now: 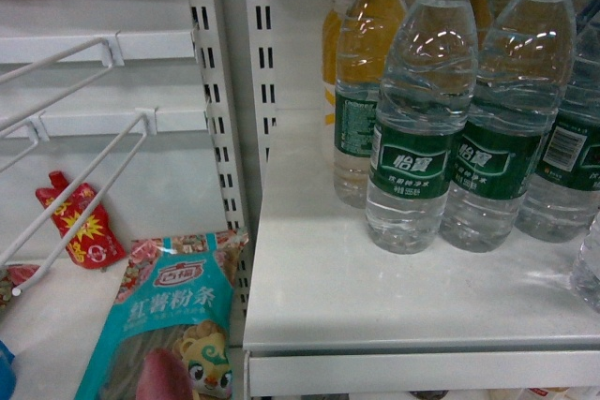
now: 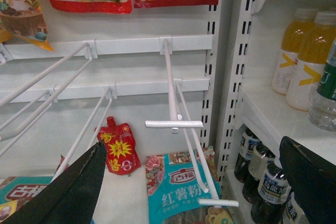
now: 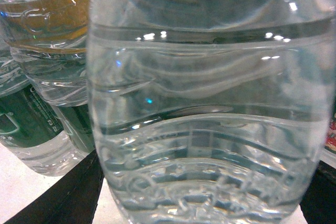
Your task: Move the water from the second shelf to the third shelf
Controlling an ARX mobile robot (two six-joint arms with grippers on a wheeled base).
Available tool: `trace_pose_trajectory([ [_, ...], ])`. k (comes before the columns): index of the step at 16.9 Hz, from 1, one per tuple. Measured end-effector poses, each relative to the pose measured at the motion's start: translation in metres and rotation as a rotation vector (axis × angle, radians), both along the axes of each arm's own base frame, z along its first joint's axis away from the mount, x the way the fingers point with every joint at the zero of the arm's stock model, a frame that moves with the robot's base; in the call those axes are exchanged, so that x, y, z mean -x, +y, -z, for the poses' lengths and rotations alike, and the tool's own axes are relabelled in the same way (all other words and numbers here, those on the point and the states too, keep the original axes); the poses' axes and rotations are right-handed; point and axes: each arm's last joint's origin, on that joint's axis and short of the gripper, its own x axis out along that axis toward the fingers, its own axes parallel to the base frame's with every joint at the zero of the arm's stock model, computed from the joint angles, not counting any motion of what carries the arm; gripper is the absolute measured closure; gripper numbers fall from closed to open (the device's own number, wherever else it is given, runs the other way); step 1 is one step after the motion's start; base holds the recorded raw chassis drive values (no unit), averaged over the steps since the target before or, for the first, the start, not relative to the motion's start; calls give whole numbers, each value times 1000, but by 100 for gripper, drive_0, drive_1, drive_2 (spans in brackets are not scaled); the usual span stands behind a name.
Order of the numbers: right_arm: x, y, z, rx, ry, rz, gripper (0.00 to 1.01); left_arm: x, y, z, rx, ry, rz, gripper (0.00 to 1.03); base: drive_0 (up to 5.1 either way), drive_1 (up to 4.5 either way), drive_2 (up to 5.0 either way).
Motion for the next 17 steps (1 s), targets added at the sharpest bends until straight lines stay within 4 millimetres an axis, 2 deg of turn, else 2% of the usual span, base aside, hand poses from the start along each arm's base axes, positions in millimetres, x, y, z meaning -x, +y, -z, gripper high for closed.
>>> trace_pose_trajectory([
  [7, 8, 0, -12, -25, -13, -9, 3, 0, 0, 0, 0, 0, 0, 5, 0, 0, 0],
  [17, 36, -4, -32, 26, -43, -1, 3, 0, 0, 0, 0, 0, 0, 5, 0, 0, 0],
])
